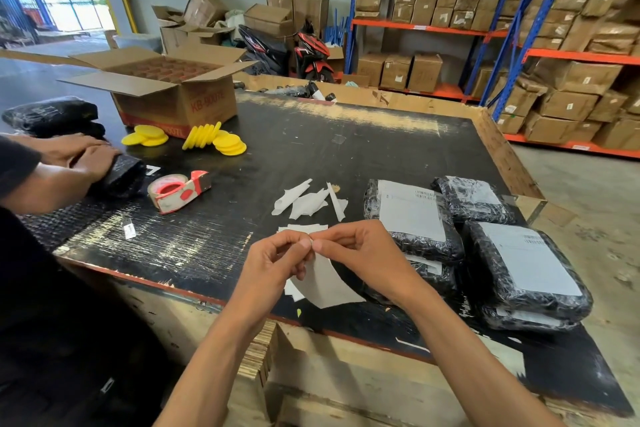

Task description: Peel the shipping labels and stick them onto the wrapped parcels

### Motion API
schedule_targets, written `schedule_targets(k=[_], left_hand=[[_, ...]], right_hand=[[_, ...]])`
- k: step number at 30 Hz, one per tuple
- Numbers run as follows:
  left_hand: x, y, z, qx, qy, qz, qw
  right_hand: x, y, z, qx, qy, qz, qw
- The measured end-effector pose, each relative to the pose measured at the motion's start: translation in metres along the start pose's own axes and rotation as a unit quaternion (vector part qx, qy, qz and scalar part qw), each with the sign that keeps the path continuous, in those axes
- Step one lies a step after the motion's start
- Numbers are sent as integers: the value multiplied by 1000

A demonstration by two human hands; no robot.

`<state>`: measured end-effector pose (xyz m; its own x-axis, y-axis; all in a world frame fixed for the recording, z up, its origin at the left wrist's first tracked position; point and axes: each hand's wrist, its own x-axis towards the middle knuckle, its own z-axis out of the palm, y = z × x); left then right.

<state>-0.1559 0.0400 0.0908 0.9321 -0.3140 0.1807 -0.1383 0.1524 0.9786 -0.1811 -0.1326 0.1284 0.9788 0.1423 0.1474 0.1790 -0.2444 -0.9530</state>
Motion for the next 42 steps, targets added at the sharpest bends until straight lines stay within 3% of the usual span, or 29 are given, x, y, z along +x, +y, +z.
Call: schedule_targets(k=[7,12,16,21,32,34,38,42], left_hand=[[-2,3,8,61,12,40,997],[0,1,17,67,69,12,995],[8,0,21,-46,110,-62,991],[27,6,30,-181,120,-110,970],[120,-10,21,-181,181,-122,959],[146,-25,12,-158,194,-143,957],[186,-59,-5,40,245,-209,946],[215,-101,-9,198,220,-244,924]], right_hand=[[-1,2,5,24,66,40,997],[0,9,8,103,158,102,977],[-2,11,3,202,213,154,943],[-5,9,-14,284,254,138,914],[15,15,-101,168,393,83,900],[23,22,-120,177,414,82,889],[33,35,-165,233,480,90,841],[39,41,-201,238,464,97,848]])
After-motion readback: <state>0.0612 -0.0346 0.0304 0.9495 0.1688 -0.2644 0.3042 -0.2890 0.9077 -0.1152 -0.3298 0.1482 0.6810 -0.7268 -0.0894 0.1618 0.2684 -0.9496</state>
